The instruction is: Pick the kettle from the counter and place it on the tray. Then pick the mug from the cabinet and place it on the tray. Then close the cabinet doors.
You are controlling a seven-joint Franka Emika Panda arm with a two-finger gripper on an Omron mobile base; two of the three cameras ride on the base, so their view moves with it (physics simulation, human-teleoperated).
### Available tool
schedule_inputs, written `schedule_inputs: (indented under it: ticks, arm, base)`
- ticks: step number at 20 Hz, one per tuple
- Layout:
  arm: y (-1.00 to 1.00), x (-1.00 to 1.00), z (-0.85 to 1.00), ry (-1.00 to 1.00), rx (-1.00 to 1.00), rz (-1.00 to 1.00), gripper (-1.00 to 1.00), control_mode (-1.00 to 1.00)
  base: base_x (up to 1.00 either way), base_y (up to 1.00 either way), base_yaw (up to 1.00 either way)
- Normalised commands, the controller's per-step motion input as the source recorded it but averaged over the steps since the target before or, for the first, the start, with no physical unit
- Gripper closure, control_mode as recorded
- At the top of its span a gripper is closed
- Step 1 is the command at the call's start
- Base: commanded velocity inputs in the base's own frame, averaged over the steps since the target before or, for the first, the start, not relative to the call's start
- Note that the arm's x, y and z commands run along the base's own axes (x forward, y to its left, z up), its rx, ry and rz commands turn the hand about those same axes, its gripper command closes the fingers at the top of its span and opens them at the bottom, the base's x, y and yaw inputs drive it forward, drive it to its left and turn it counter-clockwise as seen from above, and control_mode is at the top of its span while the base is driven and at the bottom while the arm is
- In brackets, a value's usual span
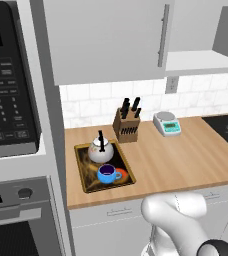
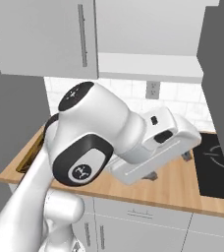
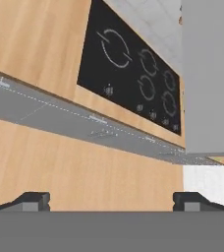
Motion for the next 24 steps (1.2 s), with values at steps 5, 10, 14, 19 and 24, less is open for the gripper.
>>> schedule_inputs:
  ticks: [5,10,14,19,24]
  arm:
    - [-0.56,-0.36,0.21,-0.06,-0.02,-0.13,-1.00,-1.00]
    - [-0.45,-0.49,0.04,0.00,-0.18,0.00,-1.00,-1.00]
    - [-0.49,-0.12,0.13,0.03,-0.18,-0.01,-1.00,-1.00]
    - [-0.54,0.03,0.16,0.12,-0.12,-0.02,-1.00,-1.00]
    - [-0.36,0.20,0.15,0.09,-0.07,0.00,-1.00,-1.00]
  base:
    - [0.00,0.00,0.00]
    - [0.00,0.00,0.00]
    - [0.00,0.00,0.00]
    - [0.00,0.00,0.00]
    - [0.00,0.00,0.00]
